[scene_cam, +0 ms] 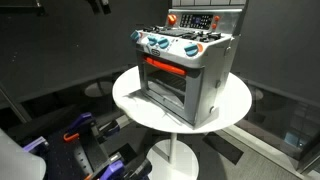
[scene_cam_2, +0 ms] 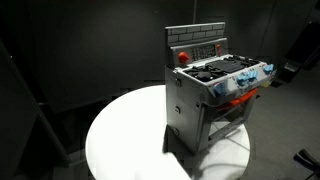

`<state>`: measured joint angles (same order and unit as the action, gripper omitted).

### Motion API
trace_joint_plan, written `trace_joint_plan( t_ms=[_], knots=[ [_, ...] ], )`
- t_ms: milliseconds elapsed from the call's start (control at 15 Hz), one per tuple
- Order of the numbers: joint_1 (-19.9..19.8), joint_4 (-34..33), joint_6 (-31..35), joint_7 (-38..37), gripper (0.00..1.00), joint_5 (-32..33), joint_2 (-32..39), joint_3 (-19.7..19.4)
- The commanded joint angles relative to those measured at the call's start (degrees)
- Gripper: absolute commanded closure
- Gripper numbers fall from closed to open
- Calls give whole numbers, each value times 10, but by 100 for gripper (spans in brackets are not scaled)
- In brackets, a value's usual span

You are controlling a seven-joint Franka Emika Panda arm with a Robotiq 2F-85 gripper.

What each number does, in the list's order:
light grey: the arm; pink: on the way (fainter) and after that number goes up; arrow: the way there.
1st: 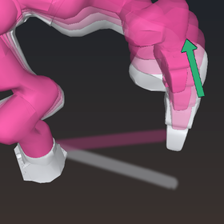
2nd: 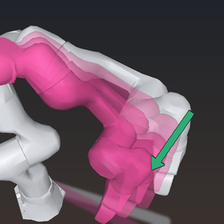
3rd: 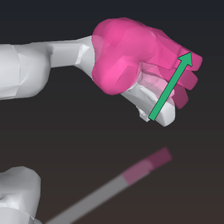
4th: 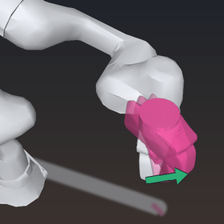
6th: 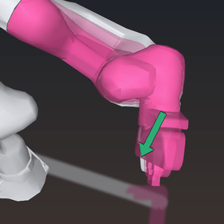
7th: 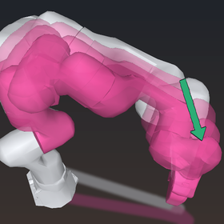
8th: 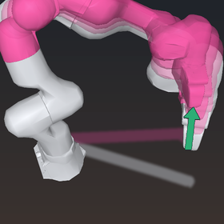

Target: Press a button on the stove

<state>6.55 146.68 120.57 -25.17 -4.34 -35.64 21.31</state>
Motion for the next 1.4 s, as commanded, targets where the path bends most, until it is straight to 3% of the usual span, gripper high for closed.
trace_joint_plan(
  t_ms=[0, 267, 800, 1333],
  knots=[
    [9, -1, -1, -5, 0, 6, 2, -8],
    [7, -3, 0, -4, 0, 8, 2, -9],
    [-42, -64, 31, -10, 0, 52, 18, -37],
    [-106, -115, 145, -20, 0, 87, 86, -65]
  ],
)
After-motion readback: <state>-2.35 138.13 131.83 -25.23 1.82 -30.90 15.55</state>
